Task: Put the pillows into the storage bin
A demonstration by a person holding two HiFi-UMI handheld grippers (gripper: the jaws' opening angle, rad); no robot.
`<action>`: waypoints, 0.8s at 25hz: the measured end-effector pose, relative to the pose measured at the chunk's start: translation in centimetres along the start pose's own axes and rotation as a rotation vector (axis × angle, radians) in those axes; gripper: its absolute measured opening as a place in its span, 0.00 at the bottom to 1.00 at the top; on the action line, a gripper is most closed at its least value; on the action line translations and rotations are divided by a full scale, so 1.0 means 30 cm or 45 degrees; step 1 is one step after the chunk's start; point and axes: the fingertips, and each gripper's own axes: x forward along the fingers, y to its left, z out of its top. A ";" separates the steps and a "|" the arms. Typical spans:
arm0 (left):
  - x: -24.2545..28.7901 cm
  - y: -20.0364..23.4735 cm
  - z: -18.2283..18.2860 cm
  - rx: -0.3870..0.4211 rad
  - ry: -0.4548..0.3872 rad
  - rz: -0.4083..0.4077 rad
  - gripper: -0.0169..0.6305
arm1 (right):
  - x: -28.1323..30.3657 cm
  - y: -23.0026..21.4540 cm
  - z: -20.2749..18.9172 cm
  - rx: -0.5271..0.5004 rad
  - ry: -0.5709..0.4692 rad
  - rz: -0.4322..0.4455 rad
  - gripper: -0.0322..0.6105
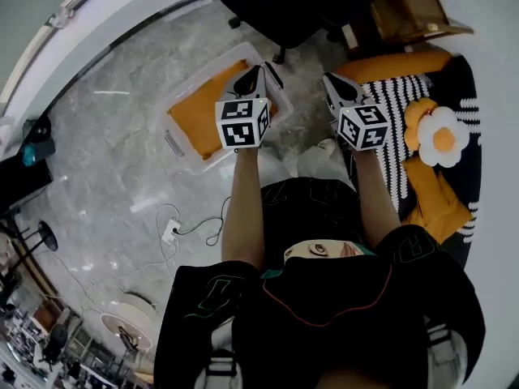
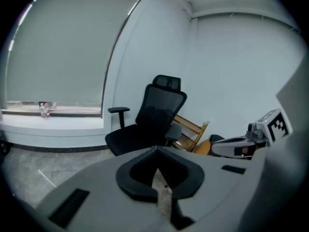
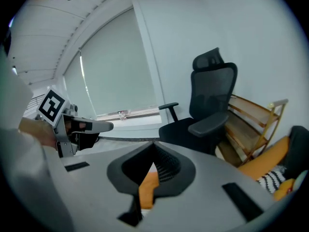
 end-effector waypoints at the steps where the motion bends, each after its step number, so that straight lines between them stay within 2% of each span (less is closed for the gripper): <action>1: 0.043 -0.065 0.010 0.027 0.011 -0.036 0.02 | -0.045 -0.065 -0.003 0.023 -0.016 -0.041 0.05; 5: 0.215 -0.376 0.029 0.123 0.052 -0.196 0.02 | -0.232 -0.344 -0.029 0.125 -0.065 -0.200 0.05; 10: 0.402 -0.815 0.019 0.285 0.122 -0.459 0.05 | -0.494 -0.654 -0.084 0.251 -0.147 -0.419 0.05; 13: 0.483 -1.051 -0.020 0.309 0.159 -0.531 0.07 | -0.638 -0.831 -0.127 0.286 -0.165 -0.472 0.05; 17: 0.553 -1.371 -0.102 0.417 0.247 -0.720 0.08 | -0.849 -1.048 -0.229 0.425 -0.234 -0.638 0.05; 20: 0.592 -1.593 -0.179 0.457 0.324 -0.835 0.09 | -0.993 -1.181 -0.318 0.516 -0.270 -0.735 0.05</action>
